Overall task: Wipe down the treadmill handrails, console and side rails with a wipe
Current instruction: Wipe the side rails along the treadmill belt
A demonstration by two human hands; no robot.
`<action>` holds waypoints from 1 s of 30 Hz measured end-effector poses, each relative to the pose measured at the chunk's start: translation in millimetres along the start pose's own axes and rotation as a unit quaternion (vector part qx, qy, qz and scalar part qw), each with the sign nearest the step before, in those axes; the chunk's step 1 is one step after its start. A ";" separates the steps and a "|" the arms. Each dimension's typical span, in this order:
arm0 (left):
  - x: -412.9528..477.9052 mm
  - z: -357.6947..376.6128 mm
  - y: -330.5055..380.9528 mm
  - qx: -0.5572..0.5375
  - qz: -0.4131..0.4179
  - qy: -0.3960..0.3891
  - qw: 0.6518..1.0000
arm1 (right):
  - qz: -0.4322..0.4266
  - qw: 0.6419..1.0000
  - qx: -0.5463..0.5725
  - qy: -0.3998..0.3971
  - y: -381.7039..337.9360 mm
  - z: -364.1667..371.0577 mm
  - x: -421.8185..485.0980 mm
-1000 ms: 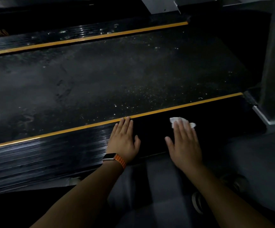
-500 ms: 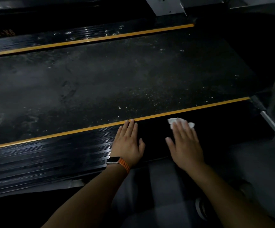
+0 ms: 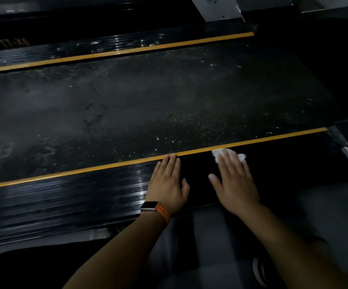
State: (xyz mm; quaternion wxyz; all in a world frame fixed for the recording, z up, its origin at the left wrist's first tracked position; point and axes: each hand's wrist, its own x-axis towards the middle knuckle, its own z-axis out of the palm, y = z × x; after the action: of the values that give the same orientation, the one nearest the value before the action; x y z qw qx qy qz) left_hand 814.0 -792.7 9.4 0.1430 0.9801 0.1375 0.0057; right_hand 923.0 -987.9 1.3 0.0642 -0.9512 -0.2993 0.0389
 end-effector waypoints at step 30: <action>-9.2 -9.5 -33.6 -0.011 0.039 -0.028 0.999 | -0.005 0.996 -0.027 -0.088 -35.4 -13.8 16.8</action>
State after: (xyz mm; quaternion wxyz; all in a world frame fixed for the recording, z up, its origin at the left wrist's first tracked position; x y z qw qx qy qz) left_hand 795.7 -761.6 9.3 0.1572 0.9829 0.0951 -0.0148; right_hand 918.4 -950.9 19.5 0.0125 -0.9439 -0.3095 0.1142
